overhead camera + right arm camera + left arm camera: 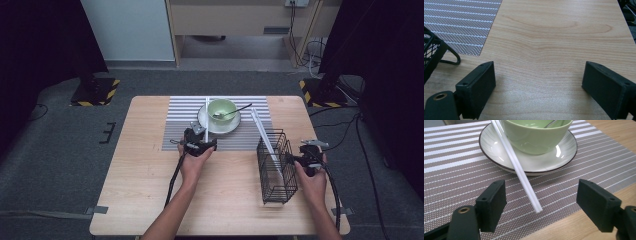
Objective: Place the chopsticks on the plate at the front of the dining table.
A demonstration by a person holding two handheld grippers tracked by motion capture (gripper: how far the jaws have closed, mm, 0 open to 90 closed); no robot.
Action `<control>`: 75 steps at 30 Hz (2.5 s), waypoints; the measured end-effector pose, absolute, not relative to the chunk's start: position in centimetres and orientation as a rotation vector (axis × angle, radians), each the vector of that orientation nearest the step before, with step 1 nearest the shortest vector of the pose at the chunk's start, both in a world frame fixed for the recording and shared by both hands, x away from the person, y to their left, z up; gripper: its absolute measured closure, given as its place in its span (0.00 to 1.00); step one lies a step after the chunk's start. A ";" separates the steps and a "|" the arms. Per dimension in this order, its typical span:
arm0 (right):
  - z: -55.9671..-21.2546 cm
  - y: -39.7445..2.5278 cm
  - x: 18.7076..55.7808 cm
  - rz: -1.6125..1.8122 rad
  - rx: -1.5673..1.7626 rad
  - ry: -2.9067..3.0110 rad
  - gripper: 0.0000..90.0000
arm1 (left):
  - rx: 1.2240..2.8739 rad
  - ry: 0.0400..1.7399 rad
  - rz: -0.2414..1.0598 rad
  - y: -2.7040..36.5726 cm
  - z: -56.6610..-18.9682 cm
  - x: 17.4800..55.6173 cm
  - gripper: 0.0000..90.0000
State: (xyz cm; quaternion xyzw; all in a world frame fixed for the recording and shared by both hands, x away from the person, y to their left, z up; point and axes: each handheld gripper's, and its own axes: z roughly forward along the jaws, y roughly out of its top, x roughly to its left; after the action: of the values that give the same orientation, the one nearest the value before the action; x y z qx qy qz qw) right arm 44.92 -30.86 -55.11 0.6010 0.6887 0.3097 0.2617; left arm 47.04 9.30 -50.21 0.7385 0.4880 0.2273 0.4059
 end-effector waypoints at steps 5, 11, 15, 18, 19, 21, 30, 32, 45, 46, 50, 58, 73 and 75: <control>-55.1 -30.8 44.9 0.838 1.628 1.864 0.13 | 1.900 1.211 0.552 9.4 -49.9 47.0 0.19; -55.1 -30.8 44.9 0.838 1.627 1.863 0.13 | 1.916 1.190 0.550 9.8 -49.4 46.7 0.14; -55.1 -30.8 44.9 0.838 1.628 1.863 0.13 | 1.930 1.170 0.536 10.4 -48.9 46.5 0.11; -55.1 -30.8 44.9 0.838 1.627 1.863 0.13 | 1.938 1.157 0.526 10.9 -48.5 46.1 0.10; -55.1 -30.8 44.9 0.838 1.627 1.863 0.13 | 1.937 1.155 0.526 11.2 -48.4 45.9 0.10; -55.1 -30.8 44.9 0.838 1.627 1.863 0.13 | 1.938 1.153 0.526 11.8 -48.3 45.6 0.10; -55.1 -30.8 44.9 0.837 1.628 1.862 0.13 | 1.944 1.146 0.528 14.6 -47.3 44.3 0.10; -55.1 -30.8 44.9 0.837 1.628 1.862 0.13 | 1.948 1.143 0.530 15.2 -47.2 43.9 0.10; -55.1 -30.8 44.9 0.837 1.631 1.860 0.13 | 1.957 1.172 0.528 19.0 -47.6 42.5 0.09; -55.1 -30.8 44.9 0.837 1.629 1.861 0.13 | 1.954 1.171 0.527 19.2 -47.6 42.4 0.09; -55.1 -30.8 44.9 0.837 1.631 1.860 0.13 | 1.981 1.186 0.526 20.1 -48.1 41.9 0.09; -55.1 -30.8 44.9 0.836 1.631 1.859 0.13 | 2.026 1.193 0.515 20.6 -49.6 41.2 0.09; -55.1 -30.8 44.9 0.835 1.631 1.859 0.13 | 2.058 1.185 0.499 22.1 -50.9 39.9 0.08; -55.1 -30.8 44.9 0.836 1.632 1.858 0.13 | 2.073 1.180 0.496 22.2 -51.2 39.7 0.07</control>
State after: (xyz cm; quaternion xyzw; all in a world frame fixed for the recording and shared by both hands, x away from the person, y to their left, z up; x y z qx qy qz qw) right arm 44.91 -30.79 -55.11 0.6034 0.6867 0.3090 0.2626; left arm 39.67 22.23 -51.17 0.7984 0.4547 0.1912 0.3454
